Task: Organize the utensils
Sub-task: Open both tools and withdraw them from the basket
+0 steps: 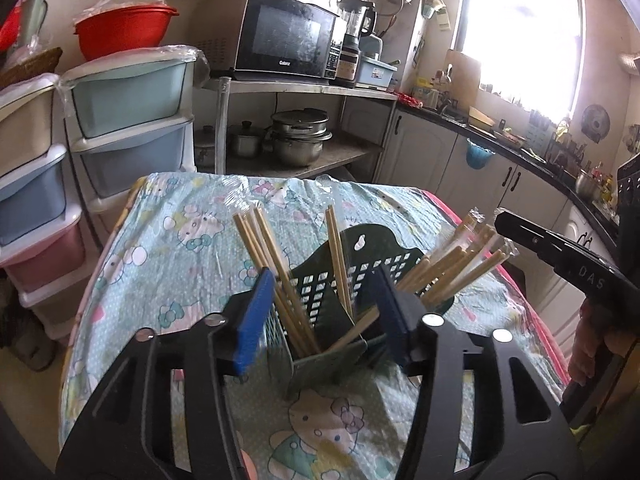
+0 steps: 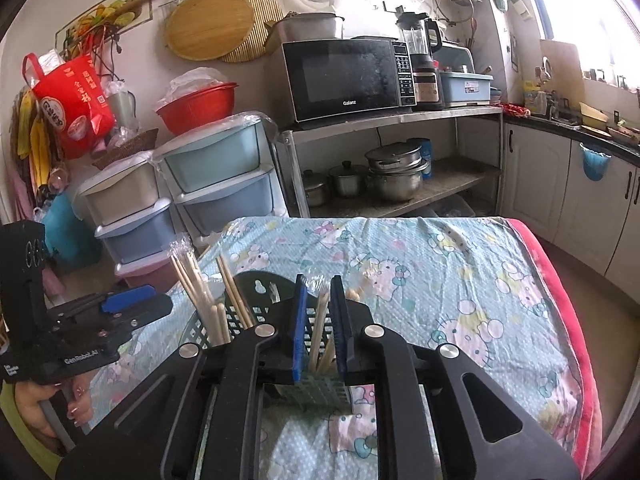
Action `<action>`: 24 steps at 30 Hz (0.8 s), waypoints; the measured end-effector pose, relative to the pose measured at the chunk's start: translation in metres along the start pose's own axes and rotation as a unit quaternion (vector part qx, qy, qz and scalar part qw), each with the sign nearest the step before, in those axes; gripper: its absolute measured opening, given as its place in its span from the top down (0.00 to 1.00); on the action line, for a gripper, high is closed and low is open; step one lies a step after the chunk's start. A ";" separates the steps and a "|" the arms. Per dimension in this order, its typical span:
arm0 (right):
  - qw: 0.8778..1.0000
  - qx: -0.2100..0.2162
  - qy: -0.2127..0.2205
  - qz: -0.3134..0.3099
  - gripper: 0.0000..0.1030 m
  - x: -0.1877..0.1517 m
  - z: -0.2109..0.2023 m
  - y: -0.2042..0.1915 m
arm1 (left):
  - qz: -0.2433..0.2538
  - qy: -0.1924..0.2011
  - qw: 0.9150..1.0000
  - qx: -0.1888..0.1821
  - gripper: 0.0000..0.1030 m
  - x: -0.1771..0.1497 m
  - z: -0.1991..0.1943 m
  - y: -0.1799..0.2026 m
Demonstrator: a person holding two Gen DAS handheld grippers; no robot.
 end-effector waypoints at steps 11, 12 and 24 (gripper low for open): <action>1.000 0.001 -0.003 -0.011 0.76 -0.020 -0.025 0.000 | -0.009 0.000 1.000 -0.001 0.34 -0.014 -0.023 0.006; 1.000 0.001 -0.004 -0.011 0.74 -0.024 -0.028 0.000 | -0.009 0.000 1.000 -0.002 0.31 -0.016 -0.025 0.008; 0.999 0.004 -0.024 -0.039 0.53 -0.073 -0.051 -0.009 | -0.014 -0.019 1.000 -0.013 0.10 -0.055 -0.036 0.026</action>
Point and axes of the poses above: each gripper's, at about its wrist camera, not at the fingertips, and z roughly the way its jaws point, y to its right, x to its top, the point moved 9 cm from there along z, roughly the way its jaws point, and after that the axes turned 13 degrees about z, right-handed, at the moved point
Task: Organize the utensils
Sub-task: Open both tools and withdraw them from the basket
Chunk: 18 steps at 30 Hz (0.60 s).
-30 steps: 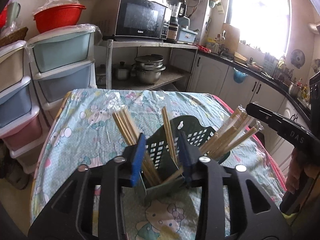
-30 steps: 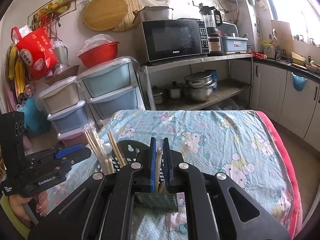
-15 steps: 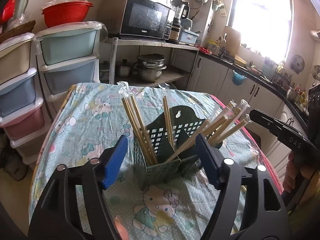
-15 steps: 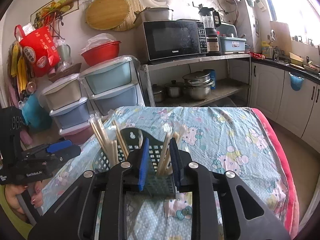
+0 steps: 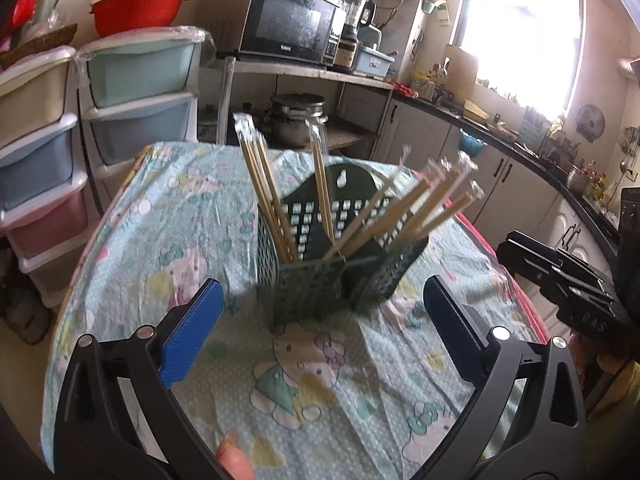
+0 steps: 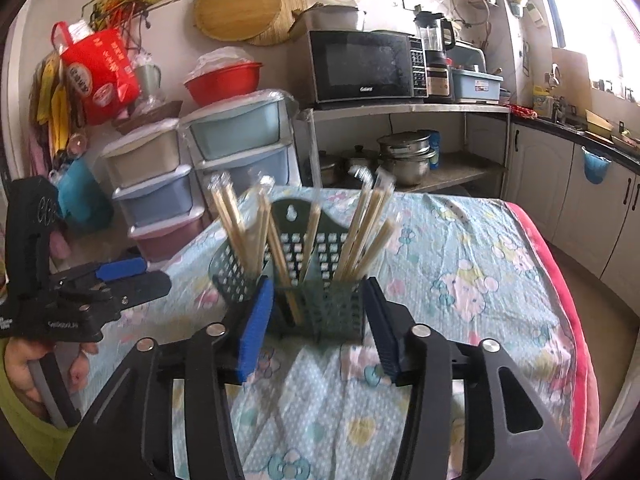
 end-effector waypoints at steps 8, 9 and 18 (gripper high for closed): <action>1.000 -0.005 -0.026 -0.006 0.39 -0.038 0.000 0.001 | 0.014 -0.018 1.000 0.008 0.10 -0.030 0.000 0.011; 1.000 -0.007 -0.029 -0.005 0.37 -0.043 0.000 0.002 | 0.015 -0.017 1.000 0.010 0.10 -0.033 0.000 0.011; 0.999 -0.023 -0.036 0.003 0.32 -0.076 0.003 0.013 | 0.021 0.011 0.999 0.033 0.10 -0.051 -0.005 0.017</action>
Point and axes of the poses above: each gripper's, at about its wrist camera, not at the fingertips, and z roughly the way its jaws point, y to its right, x to its top, the point moved 9 cm from there along z, roughly the way its jaws point, and after that the axes turned 13 degrees about z, right-handed, at the moved point
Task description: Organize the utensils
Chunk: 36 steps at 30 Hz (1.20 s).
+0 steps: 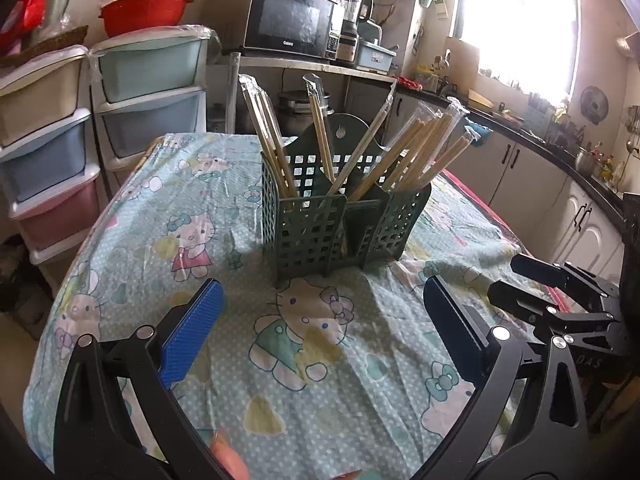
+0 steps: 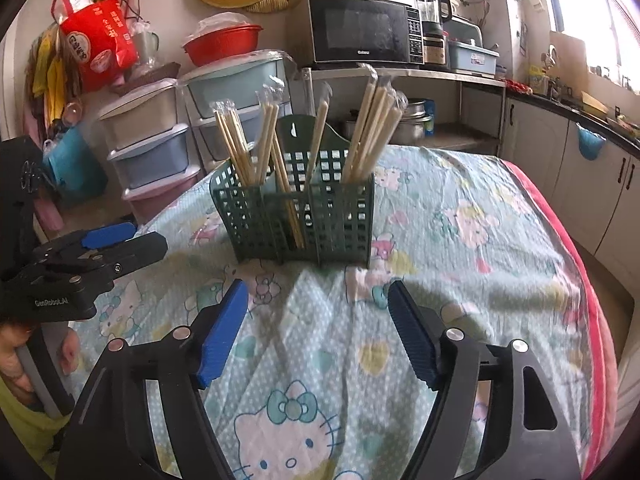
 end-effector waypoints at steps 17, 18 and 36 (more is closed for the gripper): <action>0.994 -0.012 0.092 0.051 0.08 -0.014 -0.026 0.021 | 0.008 0.027 0.999 0.025 0.10 -0.035 -0.001 0.016; 0.993 -0.014 0.104 0.050 0.07 -0.013 -0.030 0.021 | 0.006 0.033 0.999 0.027 0.10 -0.034 -0.003 0.016; 0.974 -0.029 0.224 0.017 0.06 -0.018 -0.064 0.015 | 0.020 0.134 0.989 0.060 0.10 -0.024 -0.031 0.022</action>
Point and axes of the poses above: each gripper's, at about its wrist camera, not at the fingertips, and z roughly the way its jaws point, y to its right, x to its top, the point moved 9 cm from there along z, roughly the way its jaws point, and after that the axes turned 13 degrees about z, right-handed, at the moved point
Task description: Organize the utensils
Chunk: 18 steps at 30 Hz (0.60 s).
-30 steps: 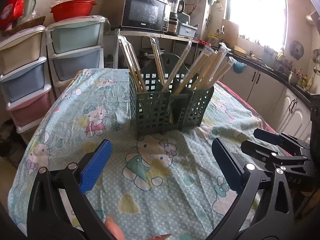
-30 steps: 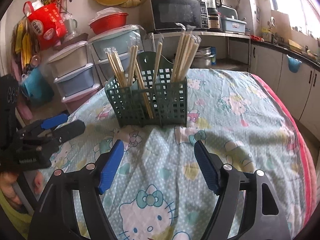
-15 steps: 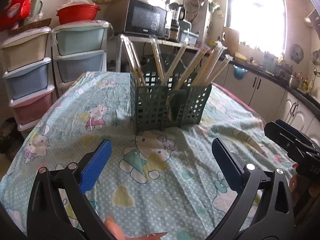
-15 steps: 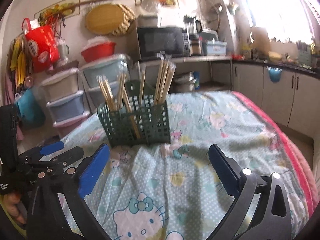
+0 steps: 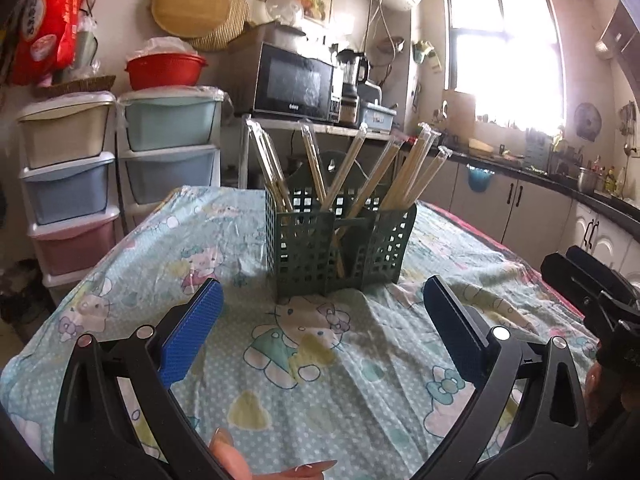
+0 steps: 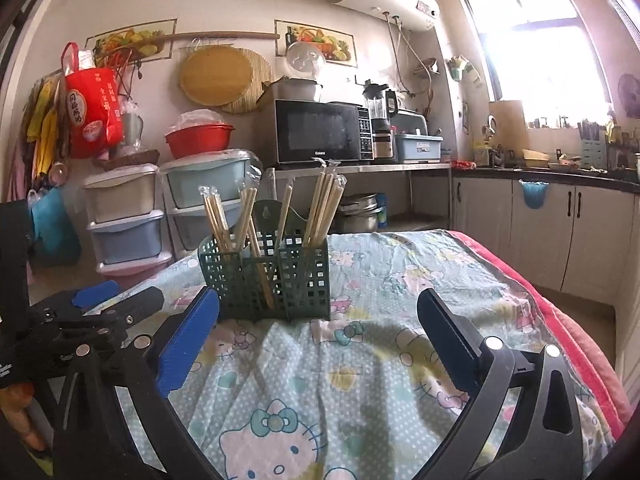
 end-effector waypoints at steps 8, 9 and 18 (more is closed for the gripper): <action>1.000 -0.001 -0.004 -0.016 0.06 -0.009 0.001 -0.005 | 0.003 -0.010 1.000 -0.001 0.10 -0.006 0.005 0.001; 1.000 -0.001 -0.004 -0.017 0.06 -0.010 0.001 -0.005 | 0.003 -0.010 1.000 -0.001 0.10 -0.006 0.004 0.001; 1.000 -0.005 -0.002 -0.008 0.06 -0.010 0.000 -0.002 | 0.000 -0.007 1.000 -0.002 0.10 -0.007 0.004 0.001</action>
Point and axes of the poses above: each gripper's, at about its wrist camera, not at the fingertips, and z roughly the way its jaws point, y to its right, x to its top, the point moved 9 cm from there along z, roughly the way its jaws point, and after that the axes turned 13 degrees about z, right-handed, at the moved point
